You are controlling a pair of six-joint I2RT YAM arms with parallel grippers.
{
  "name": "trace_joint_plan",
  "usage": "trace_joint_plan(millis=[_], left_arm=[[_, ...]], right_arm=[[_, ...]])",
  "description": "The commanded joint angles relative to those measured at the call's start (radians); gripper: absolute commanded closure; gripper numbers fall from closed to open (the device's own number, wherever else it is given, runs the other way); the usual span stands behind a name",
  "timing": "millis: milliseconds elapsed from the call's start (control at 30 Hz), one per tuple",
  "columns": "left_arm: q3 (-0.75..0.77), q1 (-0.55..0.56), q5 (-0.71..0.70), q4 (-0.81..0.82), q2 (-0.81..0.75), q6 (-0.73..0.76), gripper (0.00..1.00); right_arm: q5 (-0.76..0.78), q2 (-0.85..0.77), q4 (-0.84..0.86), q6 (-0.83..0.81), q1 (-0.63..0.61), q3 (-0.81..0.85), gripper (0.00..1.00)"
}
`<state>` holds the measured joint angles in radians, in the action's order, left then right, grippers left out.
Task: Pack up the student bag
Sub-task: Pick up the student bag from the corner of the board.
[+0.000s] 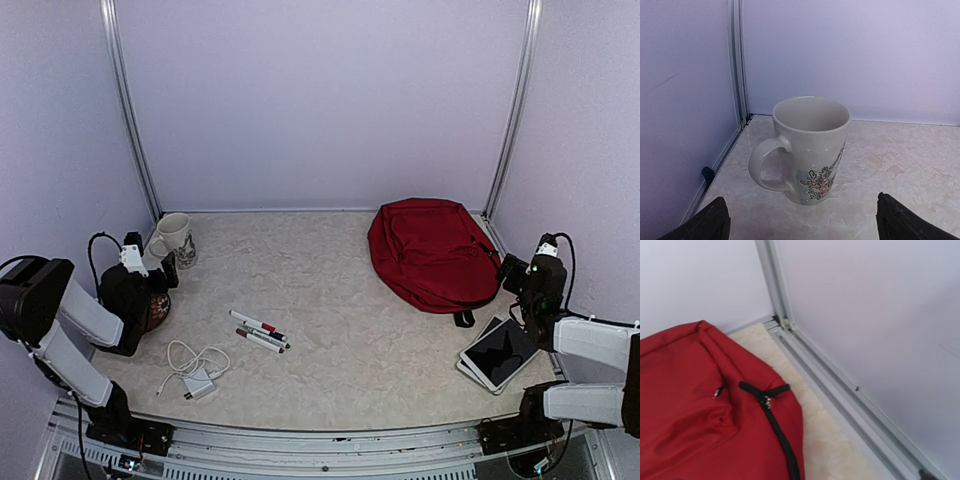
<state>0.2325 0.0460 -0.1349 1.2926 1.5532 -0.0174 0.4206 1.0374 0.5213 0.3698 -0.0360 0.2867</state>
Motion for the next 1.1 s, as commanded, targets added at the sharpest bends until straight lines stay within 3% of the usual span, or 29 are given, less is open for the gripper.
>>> trace_joint_plan(millis=[0, 133, 233, 400, 600, 867, 1067], left_arm=[[0.010, -0.004, 0.008, 0.002, 0.001, 0.005, 0.01], [-0.012, 0.028, 0.022, 0.012, -0.040, 0.058, 0.01], [-0.062, 0.089, -0.101, 0.058, -0.111, 0.087, 0.01], [-0.003, 0.318, -0.337, -0.176, -0.302, 0.163, 0.01], [0.077, 0.574, -0.316, -0.366, -0.469, 0.114, 0.01], [0.439, 0.871, -0.306, -0.844, -0.446, 0.093, 0.01], [0.755, 0.916, -0.137, -1.276, -0.376, 0.016, 0.01]], right_arm=[[0.050, -0.022, -0.050, 0.028, 0.001, 0.031, 0.00], [-0.133, -0.058, -0.166, 0.007, 0.001, 0.098, 0.00], [-0.353, -0.086, -0.169, -0.046, 0.001, 0.126, 0.00], [-0.653, -0.064, -0.195, -0.052, 0.001, 0.220, 0.00], [-1.023, 0.067, -0.231, -0.018, -0.018, 0.322, 0.12], [-0.884, 0.133, -0.354, -0.136, -0.178, 0.377, 0.14], [-0.703, 0.228, -0.495, -0.193, -0.239, 0.437, 0.14]])
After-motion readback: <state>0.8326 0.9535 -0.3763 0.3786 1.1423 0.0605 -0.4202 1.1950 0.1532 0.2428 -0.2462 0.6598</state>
